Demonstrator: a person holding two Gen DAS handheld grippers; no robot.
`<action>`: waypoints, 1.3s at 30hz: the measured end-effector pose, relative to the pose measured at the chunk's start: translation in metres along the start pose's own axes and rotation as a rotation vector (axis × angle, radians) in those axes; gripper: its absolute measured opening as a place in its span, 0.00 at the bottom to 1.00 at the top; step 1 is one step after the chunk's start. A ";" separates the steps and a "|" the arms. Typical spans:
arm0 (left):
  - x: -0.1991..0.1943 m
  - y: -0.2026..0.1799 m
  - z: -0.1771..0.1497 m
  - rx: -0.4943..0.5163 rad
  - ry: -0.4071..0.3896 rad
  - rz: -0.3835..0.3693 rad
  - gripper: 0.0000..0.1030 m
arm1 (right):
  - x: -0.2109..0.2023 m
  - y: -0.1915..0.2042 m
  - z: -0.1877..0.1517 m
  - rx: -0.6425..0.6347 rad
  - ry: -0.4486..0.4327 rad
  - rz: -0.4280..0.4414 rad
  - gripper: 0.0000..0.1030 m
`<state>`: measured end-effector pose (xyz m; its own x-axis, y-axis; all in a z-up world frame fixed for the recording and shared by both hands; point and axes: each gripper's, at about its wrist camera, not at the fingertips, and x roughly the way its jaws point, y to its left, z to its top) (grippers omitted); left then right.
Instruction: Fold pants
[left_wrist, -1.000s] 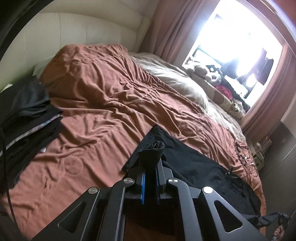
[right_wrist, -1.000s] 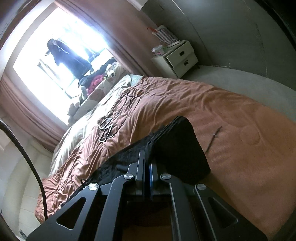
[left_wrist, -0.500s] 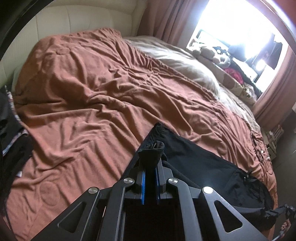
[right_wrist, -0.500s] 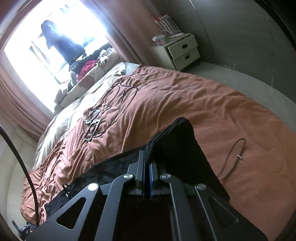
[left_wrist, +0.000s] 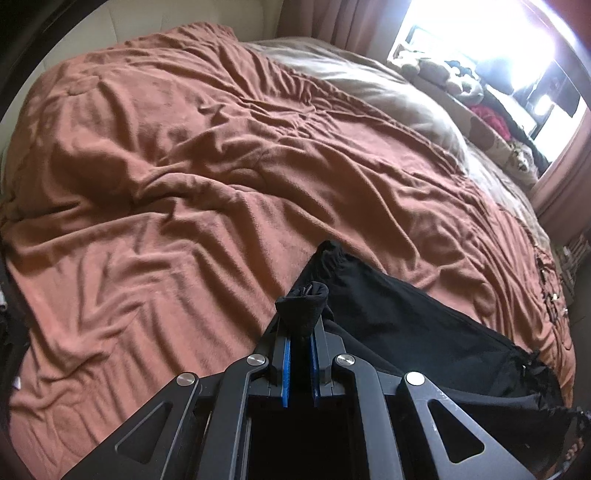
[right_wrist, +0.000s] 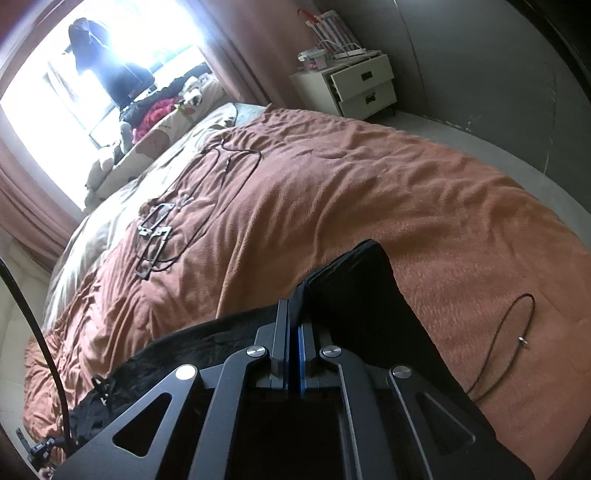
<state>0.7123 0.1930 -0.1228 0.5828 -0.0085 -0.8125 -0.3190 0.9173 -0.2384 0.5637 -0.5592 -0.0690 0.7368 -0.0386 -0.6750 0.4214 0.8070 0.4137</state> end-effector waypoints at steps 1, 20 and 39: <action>0.004 -0.001 0.002 -0.001 0.004 0.004 0.09 | 0.004 0.002 0.001 -0.002 0.003 -0.006 0.00; 0.041 -0.026 0.016 0.044 0.085 0.027 0.36 | -0.015 0.101 -0.032 -0.508 0.056 0.000 0.68; 0.070 -0.063 0.024 0.038 0.155 0.012 0.38 | 0.068 0.225 -0.094 -1.069 0.291 0.109 0.68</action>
<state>0.7914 0.1440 -0.1520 0.4561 -0.0564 -0.8881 -0.2947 0.9321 -0.2105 0.6587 -0.3247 -0.0795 0.5306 0.0904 -0.8428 -0.4141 0.8952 -0.1647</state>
